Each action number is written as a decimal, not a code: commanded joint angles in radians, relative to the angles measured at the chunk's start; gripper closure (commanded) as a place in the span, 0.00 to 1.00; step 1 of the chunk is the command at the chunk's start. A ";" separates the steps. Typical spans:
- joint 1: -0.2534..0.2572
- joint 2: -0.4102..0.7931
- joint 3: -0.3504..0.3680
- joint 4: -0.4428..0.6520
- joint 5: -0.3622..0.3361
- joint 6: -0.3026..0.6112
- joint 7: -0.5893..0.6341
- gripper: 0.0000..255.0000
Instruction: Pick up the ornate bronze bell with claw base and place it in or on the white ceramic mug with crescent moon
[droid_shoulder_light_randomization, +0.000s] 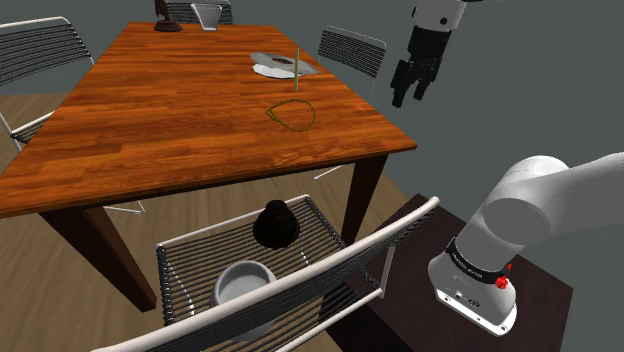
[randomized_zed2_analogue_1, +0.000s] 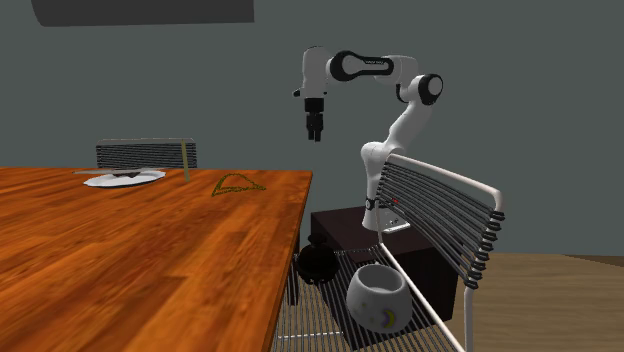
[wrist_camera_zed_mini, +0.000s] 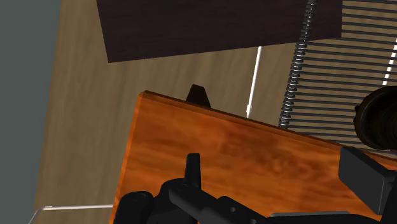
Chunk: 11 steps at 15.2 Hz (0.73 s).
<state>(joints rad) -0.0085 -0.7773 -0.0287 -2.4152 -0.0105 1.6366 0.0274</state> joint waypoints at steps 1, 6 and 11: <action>0.000 0.000 0.000 0.000 0.000 0.000 0.000 0.00; 0.035 0.044 0.095 -0.065 0.064 0.111 0.115 0.00; 0.070 0.128 0.191 -0.096 0.122 0.231 0.227 0.00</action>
<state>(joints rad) 0.0522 -0.6668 0.1384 -2.5027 0.0965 1.8387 0.2258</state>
